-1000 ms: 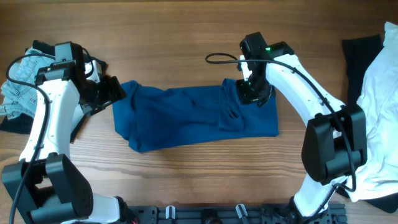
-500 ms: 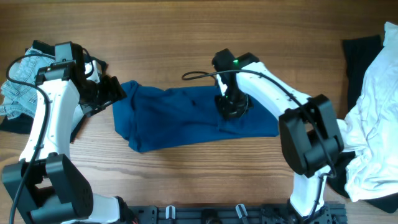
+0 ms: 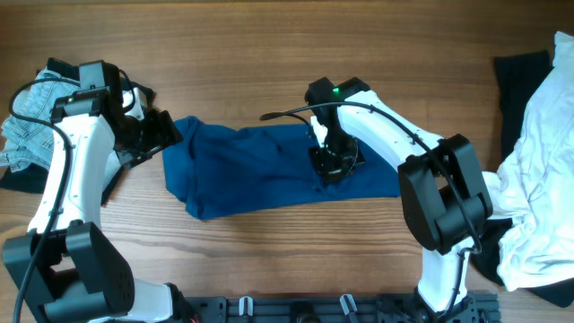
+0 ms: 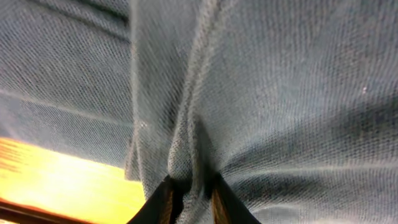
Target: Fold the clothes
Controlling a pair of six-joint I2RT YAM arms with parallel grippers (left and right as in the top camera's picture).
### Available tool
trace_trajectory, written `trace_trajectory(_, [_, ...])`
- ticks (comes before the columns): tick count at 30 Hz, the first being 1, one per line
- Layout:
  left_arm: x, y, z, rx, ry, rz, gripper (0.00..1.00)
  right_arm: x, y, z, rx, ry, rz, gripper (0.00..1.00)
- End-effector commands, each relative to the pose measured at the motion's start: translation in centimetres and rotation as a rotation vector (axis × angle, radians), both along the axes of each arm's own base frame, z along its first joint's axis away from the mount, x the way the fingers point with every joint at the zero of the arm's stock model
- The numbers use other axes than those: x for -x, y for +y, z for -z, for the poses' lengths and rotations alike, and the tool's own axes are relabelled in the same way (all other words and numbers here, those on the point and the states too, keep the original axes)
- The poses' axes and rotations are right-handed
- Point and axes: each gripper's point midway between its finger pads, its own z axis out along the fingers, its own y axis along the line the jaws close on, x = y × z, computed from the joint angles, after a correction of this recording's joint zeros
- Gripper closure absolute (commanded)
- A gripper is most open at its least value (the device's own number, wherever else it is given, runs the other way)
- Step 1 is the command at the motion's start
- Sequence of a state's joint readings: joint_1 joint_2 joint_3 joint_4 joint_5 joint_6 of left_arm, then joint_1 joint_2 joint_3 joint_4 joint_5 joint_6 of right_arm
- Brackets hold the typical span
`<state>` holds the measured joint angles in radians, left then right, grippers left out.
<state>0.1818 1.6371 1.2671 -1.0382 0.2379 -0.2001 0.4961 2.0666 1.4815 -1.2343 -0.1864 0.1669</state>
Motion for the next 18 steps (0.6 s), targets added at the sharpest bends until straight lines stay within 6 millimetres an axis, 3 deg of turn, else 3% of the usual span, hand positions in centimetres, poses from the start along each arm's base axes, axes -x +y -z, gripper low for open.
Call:
trace_trajectory(1, [0.0, -0.2, -0.2, 0.010, -0.005, 0.009, 0.24, 1.1, 0.9, 0.3, -0.062, 0.059, -0.045, 0.80])
trace_trajectory(3, [0.0, -0.2, -0.1, 0.010, -0.004, 0.009, 0.24, 1.2, 1.1, 0.3, -0.075, 0.063, -0.052, 0.79])
trace_trajectory(8, [0.2, -0.3, -0.1, 0.013, 0.008, 0.009, 0.12, 0.7, 1.0, 0.0, -0.069, 0.049, -0.043, 0.73])
trace_trajectory(13, [0.7, -0.4, 0.2, 0.011, 0.019, 0.041, 0.11, -2.4, 1.1, -3.7, -0.088, -0.091, -0.035, 0.58])
trace_trajectory(14, [0.7, -0.4, 0.6, 0.008, 0.013, 0.064, 0.11, -3.2, 1.1, -4.6, -0.102, -0.122, -0.026, 0.30])
trace_trajectory(16, [0.7, -0.5, 1.5, 0.002, 0.000, 0.096, 0.11, -4.5, 0.9, -6.2, -0.123, -0.167, -0.005, 0.04])
trace_trajectory(18, [0.7, -0.7, 2.8, -0.016, -0.028, 0.184, 0.11, -5.0, 0.4, -6.7, -0.120, -0.176, 0.046, 0.00])
